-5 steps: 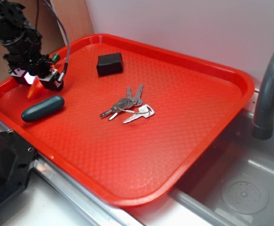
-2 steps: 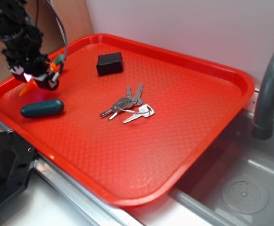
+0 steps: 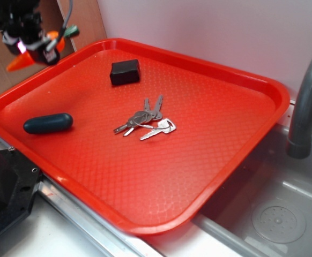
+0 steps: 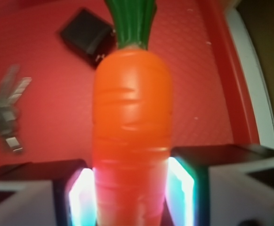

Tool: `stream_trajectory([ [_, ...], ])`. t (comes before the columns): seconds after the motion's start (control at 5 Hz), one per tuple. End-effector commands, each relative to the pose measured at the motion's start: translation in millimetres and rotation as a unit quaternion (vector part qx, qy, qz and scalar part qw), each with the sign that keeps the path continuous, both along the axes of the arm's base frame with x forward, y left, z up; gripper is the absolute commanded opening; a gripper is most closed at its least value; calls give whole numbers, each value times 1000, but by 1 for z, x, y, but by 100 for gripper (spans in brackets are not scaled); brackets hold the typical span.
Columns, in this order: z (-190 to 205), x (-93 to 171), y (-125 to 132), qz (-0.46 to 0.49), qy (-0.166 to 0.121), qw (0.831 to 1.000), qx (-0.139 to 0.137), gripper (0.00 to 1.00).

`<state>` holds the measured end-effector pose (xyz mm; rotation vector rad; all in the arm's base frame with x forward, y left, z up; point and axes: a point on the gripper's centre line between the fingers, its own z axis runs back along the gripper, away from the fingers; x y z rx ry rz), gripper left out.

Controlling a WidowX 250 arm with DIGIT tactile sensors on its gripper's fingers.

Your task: Grab the carrot.

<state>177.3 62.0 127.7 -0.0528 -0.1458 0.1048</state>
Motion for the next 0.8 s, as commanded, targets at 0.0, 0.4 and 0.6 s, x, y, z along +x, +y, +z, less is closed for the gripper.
stream_trajectory([
  [0.0, 74, 30, -43, -33, 14, 999, 10, 0],
  [0.4, 97, 35, -68, -78, 8, 997, 17, 0],
  [0.6, 100, 35, -69, -86, 10, 996, 18, 0],
])
